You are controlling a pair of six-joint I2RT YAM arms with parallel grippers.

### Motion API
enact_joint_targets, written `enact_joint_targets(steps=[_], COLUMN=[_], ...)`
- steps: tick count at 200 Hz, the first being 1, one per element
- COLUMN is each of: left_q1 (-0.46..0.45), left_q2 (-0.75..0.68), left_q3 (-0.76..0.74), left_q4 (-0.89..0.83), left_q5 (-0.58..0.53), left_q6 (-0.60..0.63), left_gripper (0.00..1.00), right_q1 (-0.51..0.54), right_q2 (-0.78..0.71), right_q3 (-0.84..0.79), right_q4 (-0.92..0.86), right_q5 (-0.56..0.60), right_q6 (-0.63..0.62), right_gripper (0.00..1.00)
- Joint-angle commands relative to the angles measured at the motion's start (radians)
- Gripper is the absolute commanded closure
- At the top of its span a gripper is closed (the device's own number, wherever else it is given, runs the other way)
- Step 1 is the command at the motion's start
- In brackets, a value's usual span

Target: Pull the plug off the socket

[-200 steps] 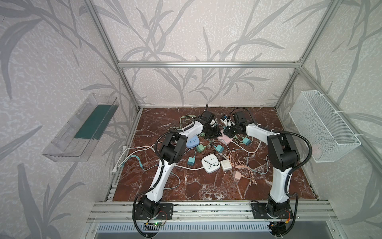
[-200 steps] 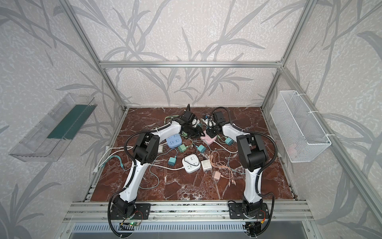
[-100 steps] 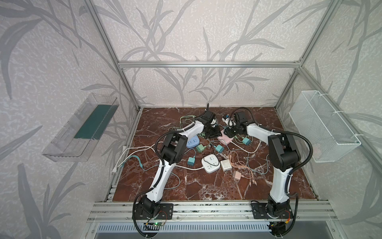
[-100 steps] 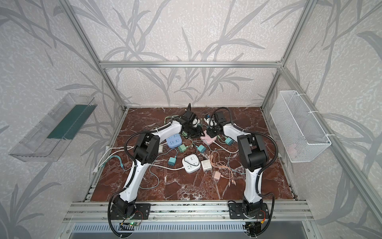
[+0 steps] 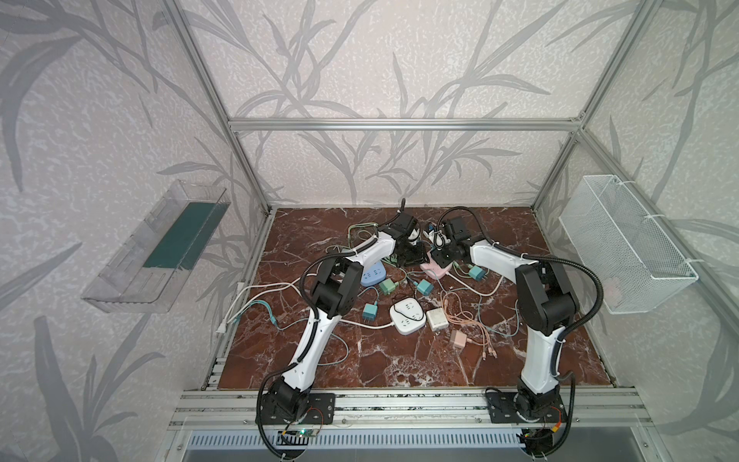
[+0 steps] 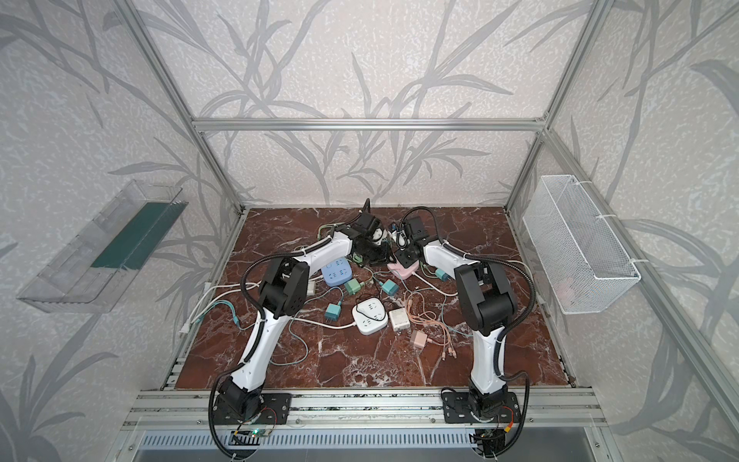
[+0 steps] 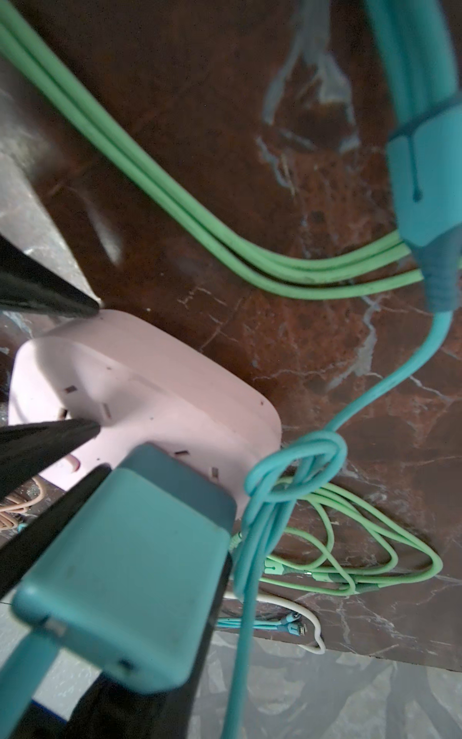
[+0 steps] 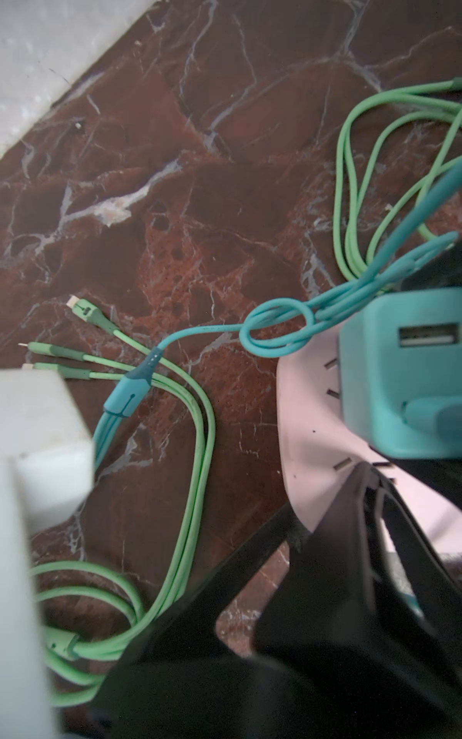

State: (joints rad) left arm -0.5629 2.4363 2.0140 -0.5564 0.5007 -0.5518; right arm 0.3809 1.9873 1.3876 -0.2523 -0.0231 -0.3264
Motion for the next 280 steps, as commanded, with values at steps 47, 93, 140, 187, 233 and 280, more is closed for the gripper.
enact_joint_targets(steps=[47,93,140,187,233,280], left_q1=[-0.022,-0.022,-0.024,-0.025,-0.025,-0.025], left_q2=[0.083,0.090,0.092,0.091,0.097,0.072], left_q3=[-0.026,-0.026,-0.026,-0.037,-0.032,-0.062], left_q4=[-0.113,-0.113,-0.121,-0.125,-0.128,-0.086], left_q5=[-0.073,-0.065,-0.069,-0.077,-0.074,-0.071], left_q6=[0.021,0.019,0.028,0.033,0.033,0.023], left_gripper=[0.58,0.59,0.59,0.59,0.59,0.59], right_q1=[-0.015,0.050,0.003,-0.046,-0.043,-0.059], right_q2=[-0.030,-0.039,-0.037,-0.010,-0.012,-0.035], right_q3=[0.056,0.002,0.031,0.105,0.088,0.064], right_q4=[0.010,0.030,0.022,-0.022,-0.042,-0.065], right_q5=[-0.100,0.038,-0.102,-0.160,-0.145,-0.118], right_q6=[0.092,-0.017,0.087,0.161,0.126,0.086], right_gripper=[0.83,0.83,0.82,0.82,0.82,0.81])
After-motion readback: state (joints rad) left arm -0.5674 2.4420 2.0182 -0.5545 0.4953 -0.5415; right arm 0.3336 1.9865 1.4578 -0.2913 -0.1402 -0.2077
